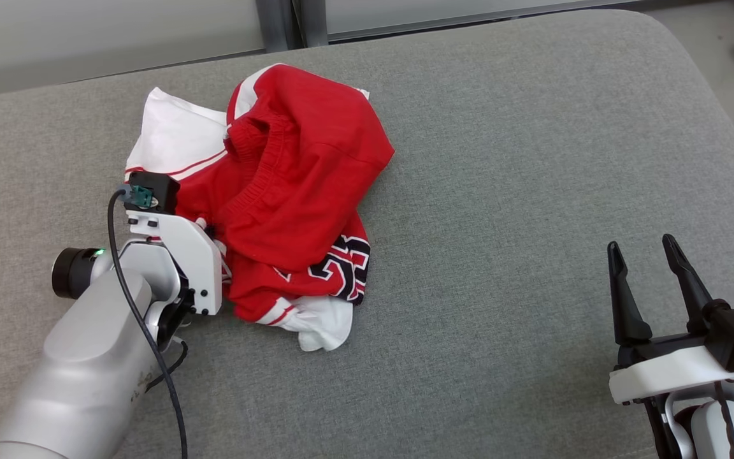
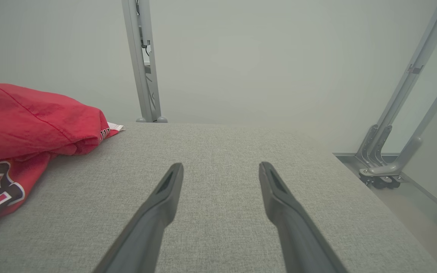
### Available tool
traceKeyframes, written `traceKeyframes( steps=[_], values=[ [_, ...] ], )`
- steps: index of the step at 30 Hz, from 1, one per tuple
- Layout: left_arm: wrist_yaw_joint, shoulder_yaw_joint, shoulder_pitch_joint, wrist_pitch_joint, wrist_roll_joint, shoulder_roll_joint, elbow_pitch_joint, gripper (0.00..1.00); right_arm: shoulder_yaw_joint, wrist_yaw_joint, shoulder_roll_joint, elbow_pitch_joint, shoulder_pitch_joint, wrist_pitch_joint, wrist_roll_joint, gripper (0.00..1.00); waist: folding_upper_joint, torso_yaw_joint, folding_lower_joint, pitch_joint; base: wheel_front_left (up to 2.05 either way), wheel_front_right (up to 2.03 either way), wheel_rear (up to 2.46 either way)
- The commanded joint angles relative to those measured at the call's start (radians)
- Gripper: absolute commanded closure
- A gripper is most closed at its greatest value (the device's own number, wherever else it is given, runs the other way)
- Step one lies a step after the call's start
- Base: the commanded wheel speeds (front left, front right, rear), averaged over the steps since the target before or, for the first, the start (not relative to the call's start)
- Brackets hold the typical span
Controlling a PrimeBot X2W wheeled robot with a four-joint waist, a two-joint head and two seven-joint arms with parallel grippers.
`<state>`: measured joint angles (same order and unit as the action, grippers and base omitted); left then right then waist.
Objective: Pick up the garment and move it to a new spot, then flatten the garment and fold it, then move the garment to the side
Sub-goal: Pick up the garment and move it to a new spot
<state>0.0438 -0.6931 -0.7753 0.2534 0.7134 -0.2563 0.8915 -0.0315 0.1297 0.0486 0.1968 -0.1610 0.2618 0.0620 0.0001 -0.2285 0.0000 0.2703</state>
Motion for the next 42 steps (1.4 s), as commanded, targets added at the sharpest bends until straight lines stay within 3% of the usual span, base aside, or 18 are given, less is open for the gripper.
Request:
traceKeyframes(
  steps=[1,13,22,31,37,42],
  values=[
    [-0.002,-0.007,0.010,-0.008,-0.008,-0.007,0.029,1.00,-0.005,0.002,0.004,0.001,-0.006,0.006,0.002,0.00,-0.0001,0.007,0.0000,-0.003,0.00,0.00,0.00],
    [-0.015,-0.007,-0.094,-0.164,-0.052,-0.041,0.023,1.00,-0.021,0.002,0.004,0.008,0.015,0.006,0.003,0.00,-0.0001,0.096,0.0000,-0.066,0.00,0.00,0.00],
    [-0.023,-0.009,-0.186,-0.163,-0.083,-0.117,-0.061,1.00,-0.024,0.002,0.004,0.015,0.035,0.006,0.018,0.00,-0.0001,0.142,0.0000,-0.122,0.00,0.00,0.00],
    [0.016,0.004,-0.256,-0.062,-0.120,-0.293,-0.189,1.00,-0.023,0.002,0.004,0.013,0.044,0.006,0.034,0.00,-0.0001,0.140,0.0000,-0.130,0.00,0.00,0.00],
    [0.052,0.043,-0.216,-0.022,-0.110,-0.442,-0.200,1.00,-0.024,0.002,0.004,0.006,0.030,0.006,0.024,0.00,-0.0001,0.101,0.0000,-0.096,0.00,0.00,0.00],
    [0.048,0.035,-0.153,0.015,-0.120,-0.554,-0.190,1.00,-0.036,0.002,0.004,0.000,0.026,0.006,0.009,0.00,-0.0001,0.077,0.0000,-0.063,0.00,0.00,0.00]
  ],
)
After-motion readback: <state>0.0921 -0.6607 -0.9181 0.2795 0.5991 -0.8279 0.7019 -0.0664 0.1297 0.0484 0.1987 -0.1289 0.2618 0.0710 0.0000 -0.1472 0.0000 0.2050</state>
